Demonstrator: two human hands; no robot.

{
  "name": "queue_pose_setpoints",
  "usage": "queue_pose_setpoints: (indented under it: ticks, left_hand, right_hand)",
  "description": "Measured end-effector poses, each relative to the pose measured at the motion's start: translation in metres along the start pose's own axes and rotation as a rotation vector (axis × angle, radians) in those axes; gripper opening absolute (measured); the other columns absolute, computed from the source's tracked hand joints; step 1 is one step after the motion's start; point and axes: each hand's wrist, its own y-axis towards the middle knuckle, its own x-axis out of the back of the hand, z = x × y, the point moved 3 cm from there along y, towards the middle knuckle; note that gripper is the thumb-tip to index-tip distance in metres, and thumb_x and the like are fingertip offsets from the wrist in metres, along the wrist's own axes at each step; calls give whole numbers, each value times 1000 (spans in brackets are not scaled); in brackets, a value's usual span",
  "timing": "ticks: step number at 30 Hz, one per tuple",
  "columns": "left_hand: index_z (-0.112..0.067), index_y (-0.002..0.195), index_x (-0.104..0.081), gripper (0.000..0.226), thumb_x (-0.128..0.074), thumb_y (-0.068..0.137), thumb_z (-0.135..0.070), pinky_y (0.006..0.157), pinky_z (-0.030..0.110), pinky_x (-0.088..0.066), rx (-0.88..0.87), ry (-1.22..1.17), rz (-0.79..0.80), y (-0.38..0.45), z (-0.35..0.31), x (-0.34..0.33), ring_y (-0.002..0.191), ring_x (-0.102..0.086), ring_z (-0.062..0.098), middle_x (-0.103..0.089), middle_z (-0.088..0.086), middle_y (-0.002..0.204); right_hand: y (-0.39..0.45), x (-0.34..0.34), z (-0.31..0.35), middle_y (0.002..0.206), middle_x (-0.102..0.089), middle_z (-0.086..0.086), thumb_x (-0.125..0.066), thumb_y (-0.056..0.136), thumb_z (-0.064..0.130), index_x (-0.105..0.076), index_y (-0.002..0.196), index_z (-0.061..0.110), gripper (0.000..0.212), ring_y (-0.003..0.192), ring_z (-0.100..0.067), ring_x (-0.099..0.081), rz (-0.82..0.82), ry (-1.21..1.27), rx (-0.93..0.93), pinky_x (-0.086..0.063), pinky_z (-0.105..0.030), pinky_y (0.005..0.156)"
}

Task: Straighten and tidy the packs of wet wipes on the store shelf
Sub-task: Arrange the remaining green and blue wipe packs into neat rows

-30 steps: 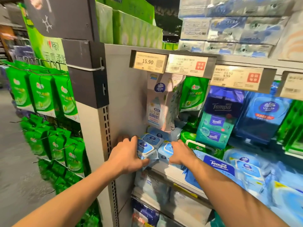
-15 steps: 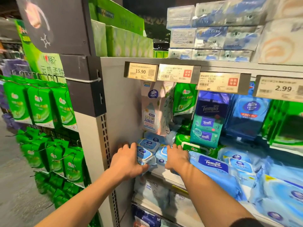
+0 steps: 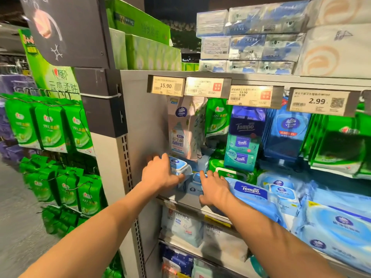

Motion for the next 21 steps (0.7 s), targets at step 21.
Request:
queue_pose_setpoints:
  ticks: [21]
  left_hand:
    - [-12,108,-60,62,-58,75,-64,86,43,-51,96,-204,63,37,-5,-66,103,-57,39,-56,21,116]
  right_hand:
    - [-81,6,-138,141,-46,-9,-26,97,60,-42,143,18,64,128,-30,-43,-154,268,-227,-39,-44,104]
